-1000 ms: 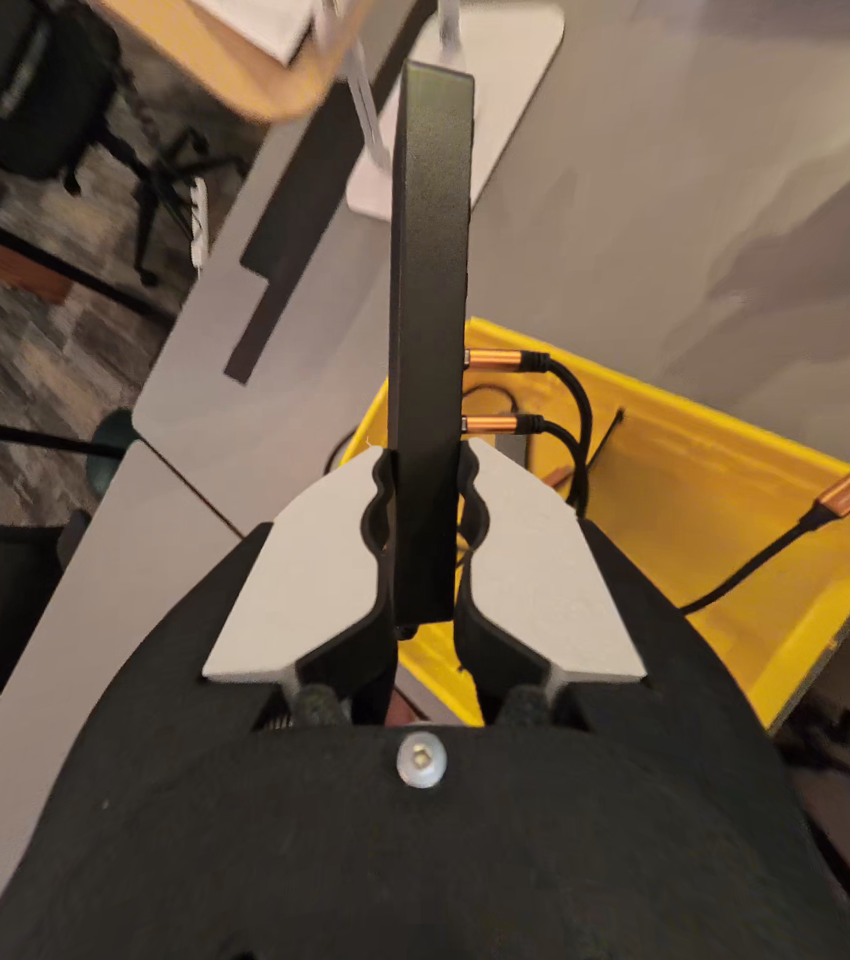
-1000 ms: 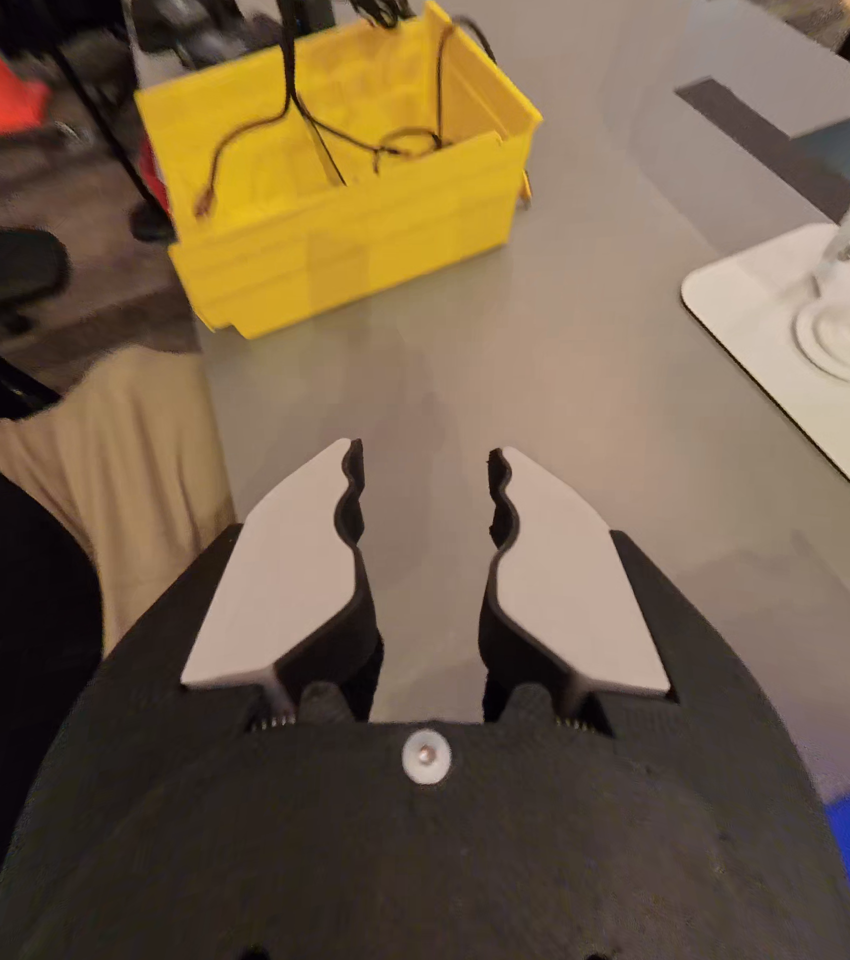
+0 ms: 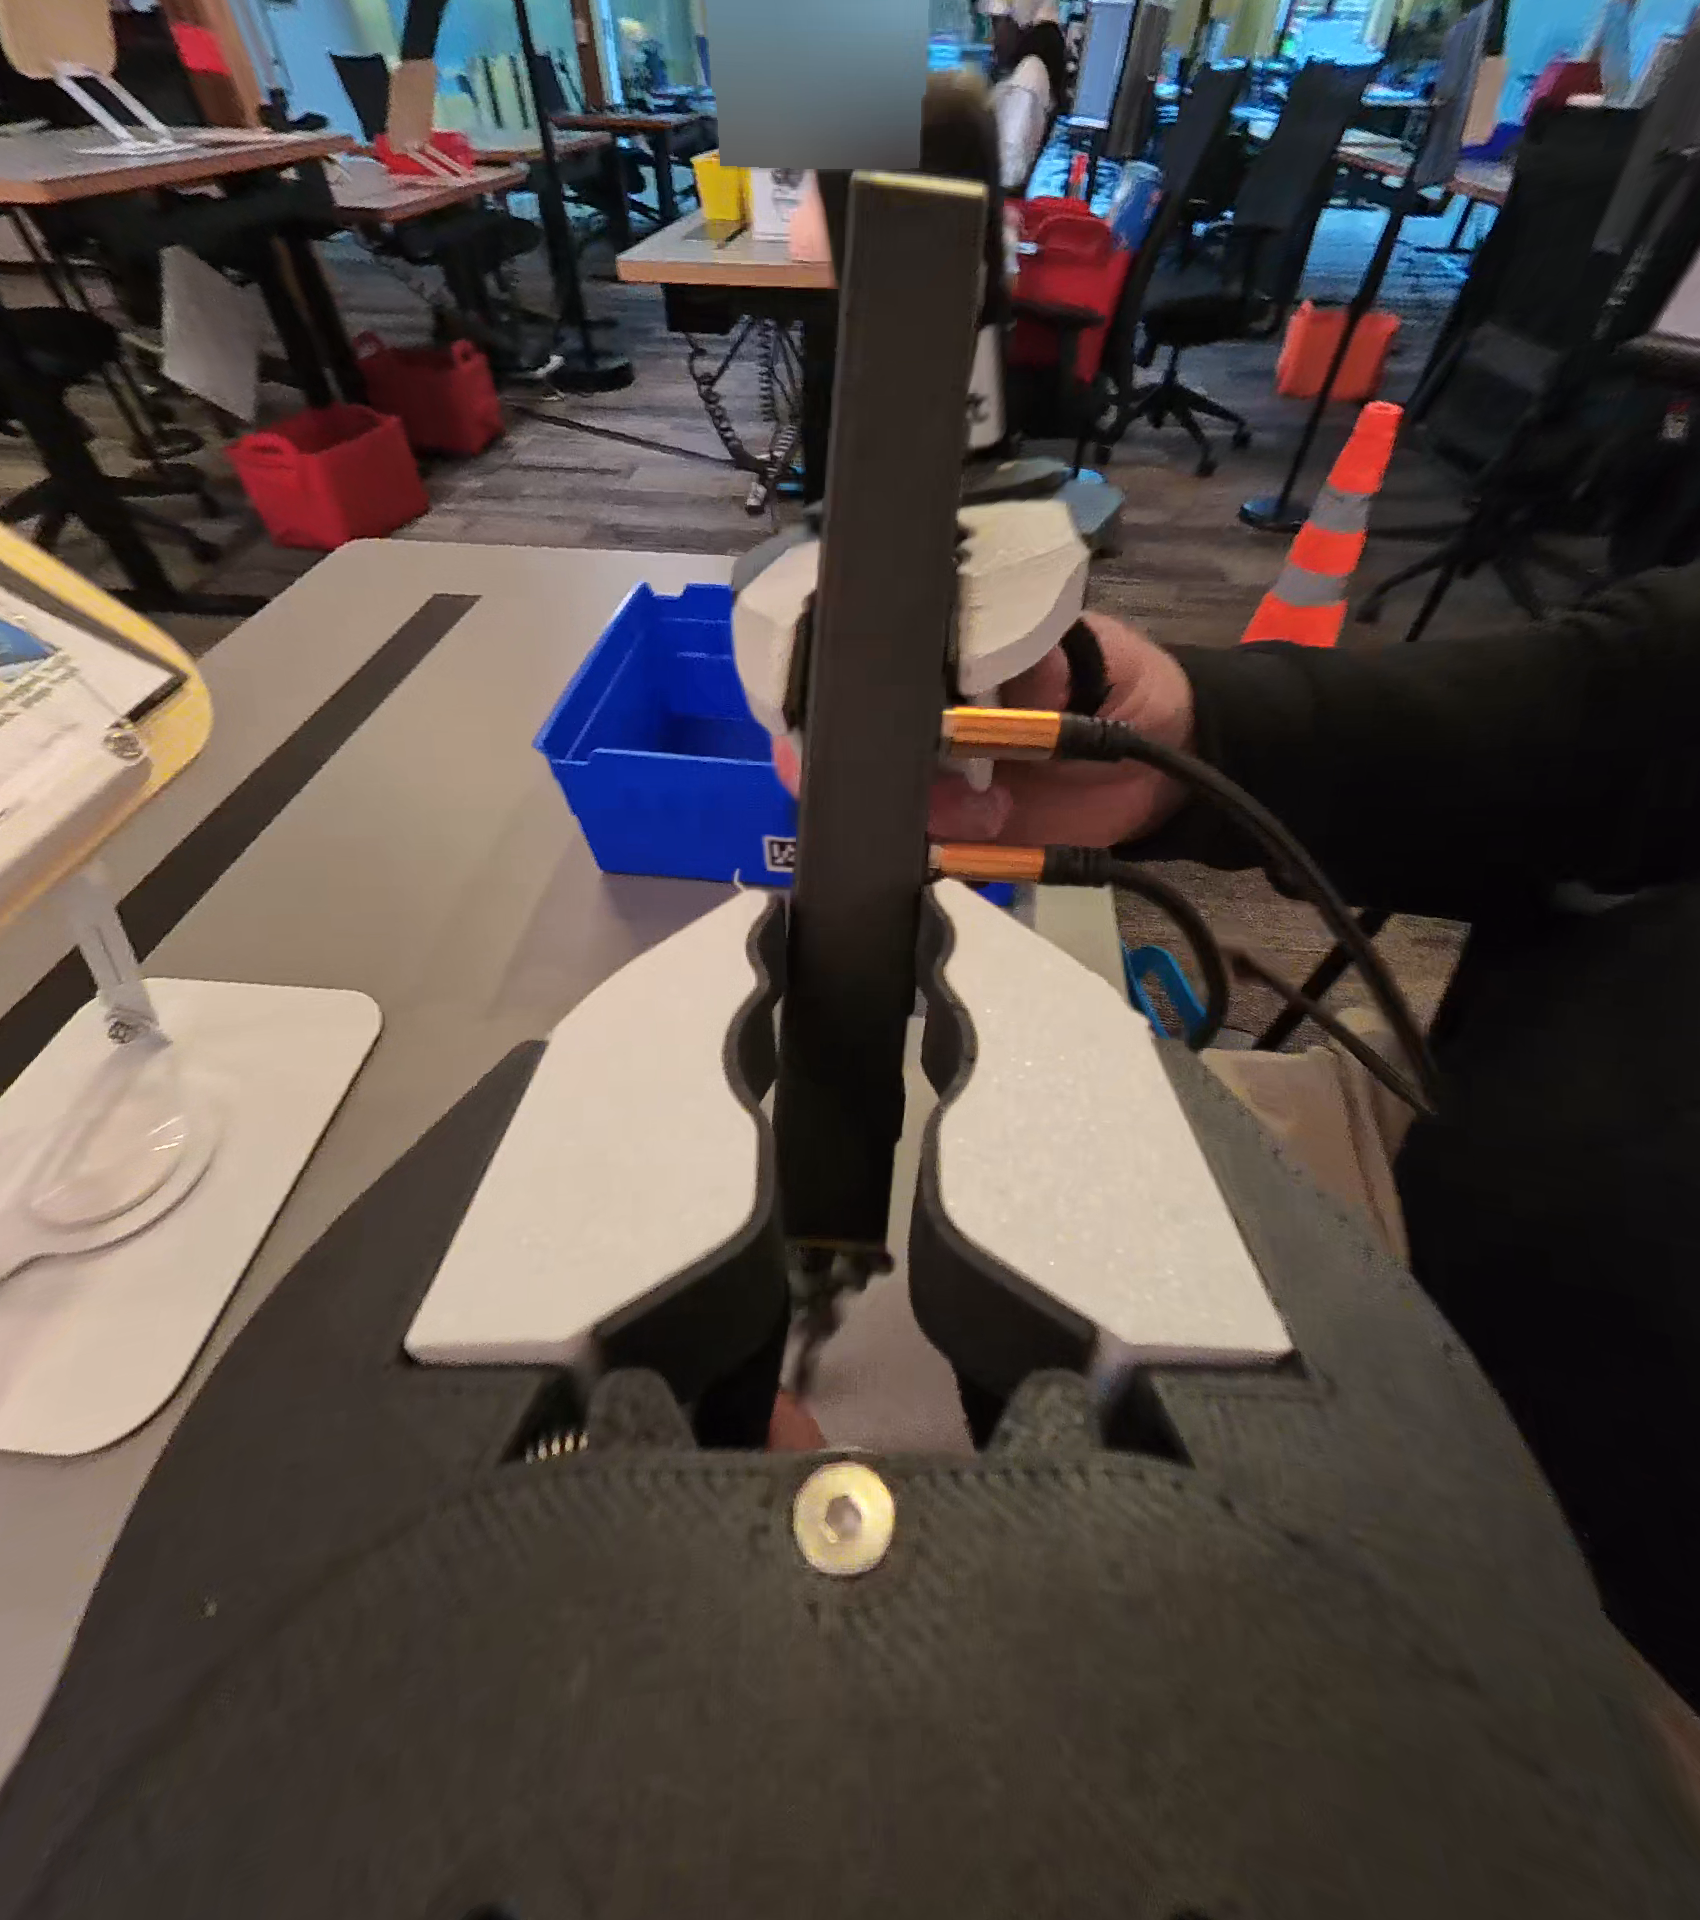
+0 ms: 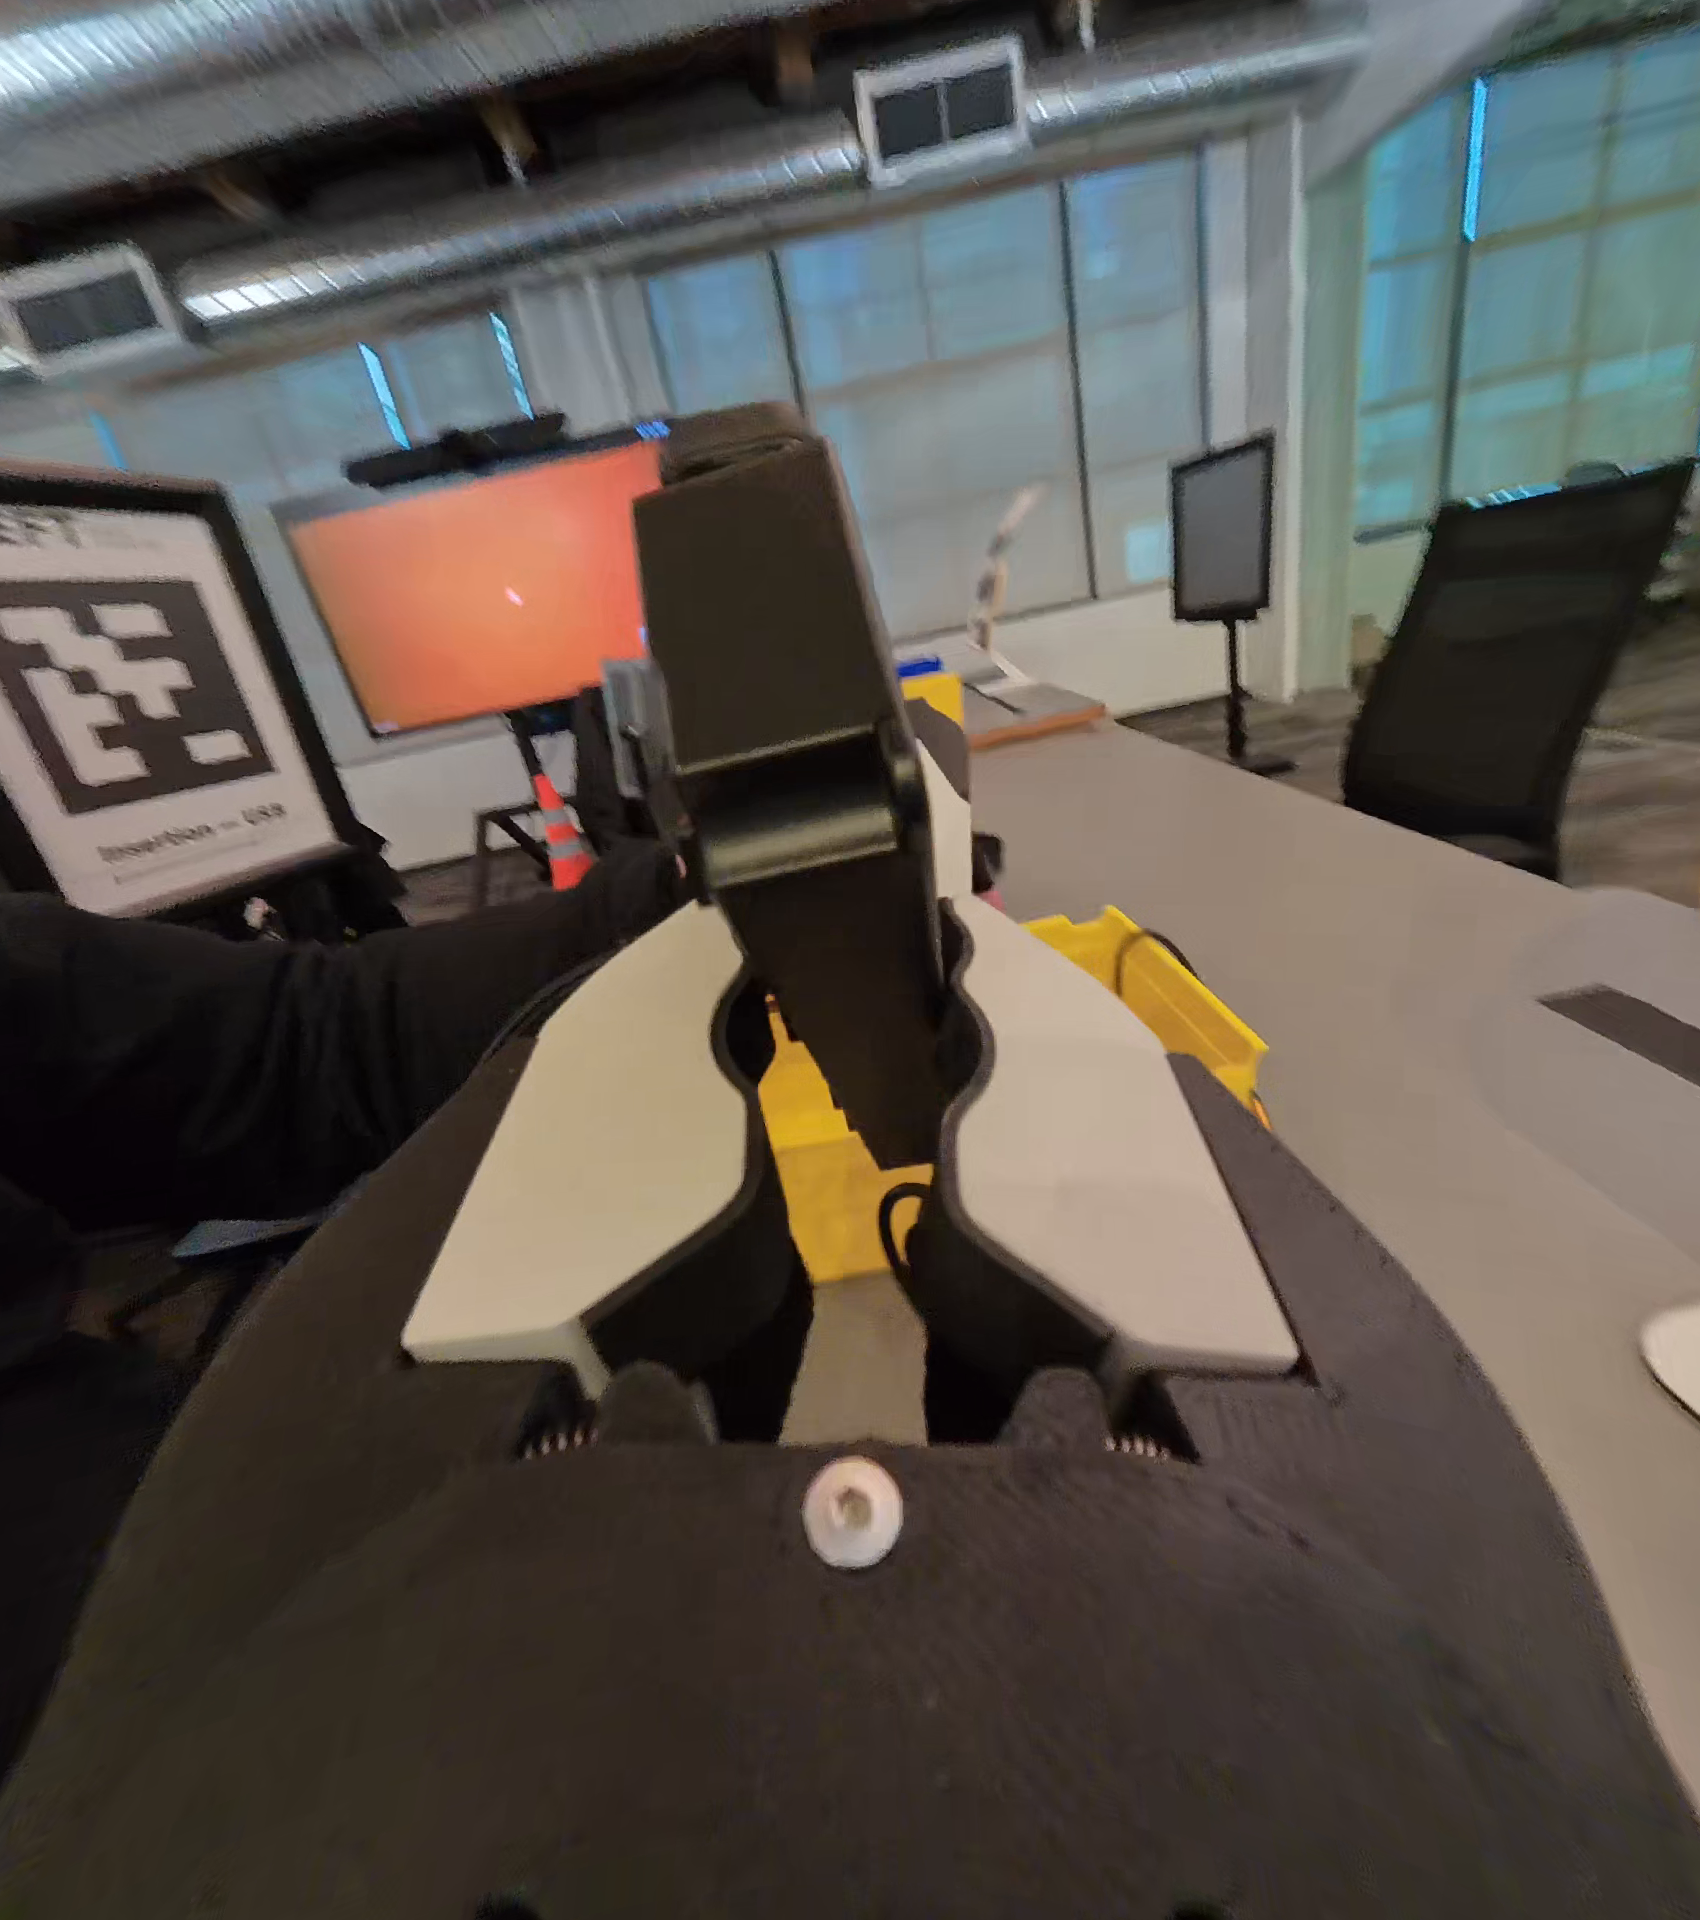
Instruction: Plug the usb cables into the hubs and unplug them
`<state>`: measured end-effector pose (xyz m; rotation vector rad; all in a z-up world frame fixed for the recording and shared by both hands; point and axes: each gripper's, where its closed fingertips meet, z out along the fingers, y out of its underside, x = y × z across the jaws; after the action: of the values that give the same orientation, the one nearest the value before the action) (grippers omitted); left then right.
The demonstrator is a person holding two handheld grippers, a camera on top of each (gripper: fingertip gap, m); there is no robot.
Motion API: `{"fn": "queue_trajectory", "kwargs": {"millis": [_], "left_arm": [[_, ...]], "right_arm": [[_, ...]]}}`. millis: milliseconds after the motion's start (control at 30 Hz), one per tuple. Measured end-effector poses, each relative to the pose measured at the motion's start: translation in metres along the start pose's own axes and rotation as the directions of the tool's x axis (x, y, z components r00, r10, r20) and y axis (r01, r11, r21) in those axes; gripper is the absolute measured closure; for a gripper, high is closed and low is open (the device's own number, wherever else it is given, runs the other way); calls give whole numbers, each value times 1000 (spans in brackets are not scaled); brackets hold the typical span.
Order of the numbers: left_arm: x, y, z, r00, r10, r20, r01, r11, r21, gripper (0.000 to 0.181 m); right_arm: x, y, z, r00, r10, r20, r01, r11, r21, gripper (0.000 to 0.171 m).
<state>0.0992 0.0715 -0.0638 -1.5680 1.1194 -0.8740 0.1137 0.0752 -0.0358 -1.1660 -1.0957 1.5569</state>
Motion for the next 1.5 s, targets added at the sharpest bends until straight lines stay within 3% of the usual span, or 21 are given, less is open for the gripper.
{"fn": "queue_trajectory", "kwargs": {"millis": [133, 267, 467, 567, 867, 1000, 1100, 1167, 1333, 1433, 1500], "left_arm": [[-11, 3, 9, 986, 80, 144, -79, 997, -12, 153], [-28, -6, 0, 918, 194, 346, -201, 979, -15, 153], [-24, -17, -6, 712, 476, 516, -446, 874, -192, 159], [-20, -17, 1, 600, 604, 525, -514, 794, -325, 159], [-25, 7, 33, 467, 724, 507, -450, 688, -569, 149], [-40, 16, 33, 312, 820, 480, -390, 572, -722, 151], [-43, 26, 37, 273, 853, 444, -374, 519, -769, 170], [-45, 27, 38, 198, 888, 416, -383, 461, -801, 172], [-47, 22, 36, 141, 882, 450, -409, 466, -785, 172], [-47, 16, 32, 165, 851, 498, -447, 515, -732, 173], [-46, 13, 29, 235, 809, 539, -470, 580, -665, 173]], "right_arm": [[13, 1, -7, 993, -13, -116, 3, 996, -90, 147], [32, 0, -19, 965, -42, -258, 5, 990, -141, 147], [54, 9, -35, 885, -152, -439, 14, 954, -300, 147], [59, 14, -37, 849, -190, -494, 5, 936, -351, 147], [65, 26, -37, 777, -231, -585, -34, 913, -406, 146], [66, 35, -33, 762, -237, -603, -56, 903, -425, 146], [67, 38, -32, 755, -231, -614, -70, 902, -425, 146], [69, 39, -34, 752, -223, -621, -81, 903, -422, 146], [69, 35, -32, 761, -207, -615, -69, 917, -394, 146], [59, 25, -26, 829, -184, -527, -21, 933, -359, 139], [53, 16, -25, 874, -151, -462, -3, 949, -316, 124]]}}
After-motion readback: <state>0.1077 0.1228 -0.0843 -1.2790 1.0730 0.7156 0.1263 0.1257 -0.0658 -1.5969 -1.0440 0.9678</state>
